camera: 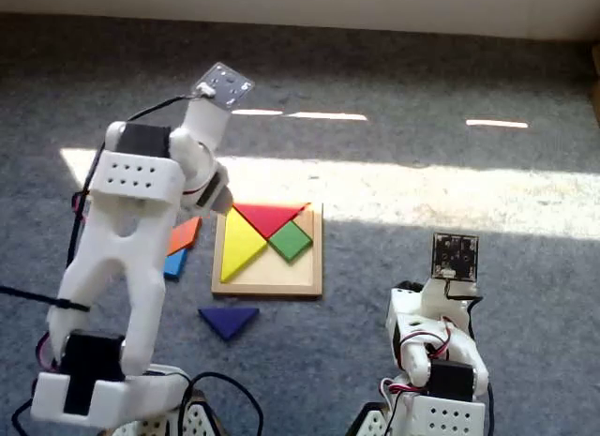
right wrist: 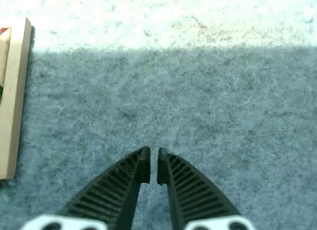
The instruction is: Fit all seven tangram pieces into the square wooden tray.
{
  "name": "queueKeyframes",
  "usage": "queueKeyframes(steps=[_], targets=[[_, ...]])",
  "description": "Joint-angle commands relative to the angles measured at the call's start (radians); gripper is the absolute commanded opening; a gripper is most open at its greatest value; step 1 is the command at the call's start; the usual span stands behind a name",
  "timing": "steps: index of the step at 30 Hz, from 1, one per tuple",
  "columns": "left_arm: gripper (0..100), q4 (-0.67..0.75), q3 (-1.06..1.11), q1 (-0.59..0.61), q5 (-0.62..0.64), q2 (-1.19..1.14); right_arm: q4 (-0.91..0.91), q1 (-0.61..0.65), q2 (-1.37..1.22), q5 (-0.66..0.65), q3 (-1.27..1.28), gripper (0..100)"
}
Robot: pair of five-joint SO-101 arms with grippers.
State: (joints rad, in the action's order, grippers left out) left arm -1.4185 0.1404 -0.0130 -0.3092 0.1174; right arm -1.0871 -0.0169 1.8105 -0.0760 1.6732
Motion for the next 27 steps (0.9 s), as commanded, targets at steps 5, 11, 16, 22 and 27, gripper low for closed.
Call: queueKeyframes(steps=[5, 11, 16, 22, 27], targets=[[23, 0.04, 0.352, 0.208, -0.235, 0.248, -0.001, 0.001, 0.007, 0.002, 0.142, 4.1], [23, 0.285, 0.633, 0.237, -0.265, 0.277, -0.001, 0.001, 0.007, 0.002, 0.14, 4.1], [23, 0.463, 0.78, 0.234, -0.265, 0.277, -0.001, 0.001, 0.007, 0.002, 0.14, 4.1], [18, 0.588, 0.871, 0.232, -0.265, 0.274, -0.001, 0.001, 0.007, 0.002, 0.14, 4.1], [18, 0.624, 0.892, 0.231, -0.265, 0.274, -0.001, 0.001, 0.007, 0.002, 0.14, 4.1]])
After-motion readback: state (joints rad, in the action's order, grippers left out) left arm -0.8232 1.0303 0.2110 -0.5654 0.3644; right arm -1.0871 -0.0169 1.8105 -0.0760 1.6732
